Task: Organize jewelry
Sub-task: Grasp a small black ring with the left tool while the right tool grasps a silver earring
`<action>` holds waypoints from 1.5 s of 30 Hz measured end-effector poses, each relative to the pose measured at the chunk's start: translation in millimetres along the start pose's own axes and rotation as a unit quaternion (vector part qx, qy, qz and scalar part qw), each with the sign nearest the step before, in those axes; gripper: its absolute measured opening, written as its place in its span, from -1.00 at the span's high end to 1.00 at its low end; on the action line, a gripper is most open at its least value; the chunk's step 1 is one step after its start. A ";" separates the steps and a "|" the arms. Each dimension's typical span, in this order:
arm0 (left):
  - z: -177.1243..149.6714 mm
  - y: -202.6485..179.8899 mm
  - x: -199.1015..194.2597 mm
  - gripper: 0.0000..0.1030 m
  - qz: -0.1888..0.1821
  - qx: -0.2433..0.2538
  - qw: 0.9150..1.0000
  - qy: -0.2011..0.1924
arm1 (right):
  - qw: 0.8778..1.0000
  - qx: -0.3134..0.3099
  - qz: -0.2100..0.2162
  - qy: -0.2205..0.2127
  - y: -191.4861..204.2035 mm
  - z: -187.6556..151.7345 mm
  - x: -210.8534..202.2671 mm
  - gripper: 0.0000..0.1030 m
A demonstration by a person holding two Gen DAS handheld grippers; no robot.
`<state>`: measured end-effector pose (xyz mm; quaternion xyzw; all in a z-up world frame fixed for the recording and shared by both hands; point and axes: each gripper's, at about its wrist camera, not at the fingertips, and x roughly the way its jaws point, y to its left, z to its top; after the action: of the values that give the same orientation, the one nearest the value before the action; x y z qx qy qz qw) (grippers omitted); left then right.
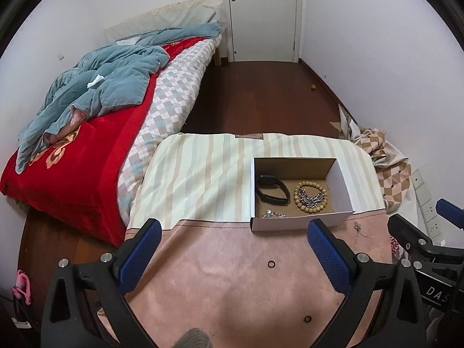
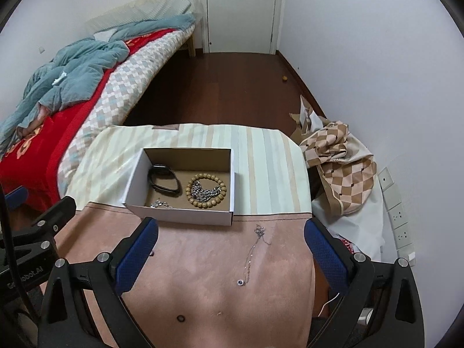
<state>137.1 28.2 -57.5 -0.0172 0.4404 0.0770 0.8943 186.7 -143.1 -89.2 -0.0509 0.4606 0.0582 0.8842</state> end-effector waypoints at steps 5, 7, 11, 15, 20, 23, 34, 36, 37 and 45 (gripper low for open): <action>-6.7 4.2 -11.8 -0.99 -0.002 -0.009 1.000 -0.006 | 1.000 0.009 0.014 -0.009 -0.9 -8.2 -19.4 -0.98; -13.6 4.2 -11.8 -0.99 0.002 -0.008 1.000 -0.006 | 0.999 0.025 0.023 -0.005 -7.3 -15.5 -19.7 -0.98; -46.7 -1.5 6.2 -0.99 0.008 0.000 1.000 0.027 | 0.998 0.059 0.026 0.021 -26.1 -47.3 -6.2 -0.97; -89.9 -14.5 38.1 -0.99 0.005 0.018 0.996 0.087 | 0.993 0.094 0.025 0.067 -49.3 -94.1 19.1 -0.56; -135.4 -35.9 67.1 -0.98 -0.022 0.028 0.990 0.138 | 0.987 0.102 0.024 0.118 -63.5 -144.3 46.2 -0.19; -154.5 -54.1 79.9 -0.91 -0.054 0.033 0.986 0.156 | 0.985 0.111 0.017 0.129 -72.3 -163.1 51.6 -0.19; -173.1 -97.9 96.3 -0.22 -0.082 0.085 0.978 0.171 | 0.983 0.131 0.004 0.129 -92.3 -168.6 57.7 -0.19; -173.5 -103.3 95.2 -0.10 -0.080 0.097 0.979 0.161 | 0.983 0.133 0.004 0.129 -94.3 -167.6 59.9 -0.19; -173.4 -105.3 94.8 -0.01 -0.082 0.100 0.979 0.158 | 0.983 0.133 0.003 0.129 -94.7 -167.3 60.4 -0.19; -171.2 -104.9 91.7 0.81 -0.096 0.109 0.979 0.146 | 0.982 0.133 0.004 0.131 -96.0 -167.5 62.8 -0.16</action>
<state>73.7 -81.0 -238.6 0.0268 0.5684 -0.0613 0.8200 101.4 -258.5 -232.8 0.0618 0.5762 -0.0077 0.8149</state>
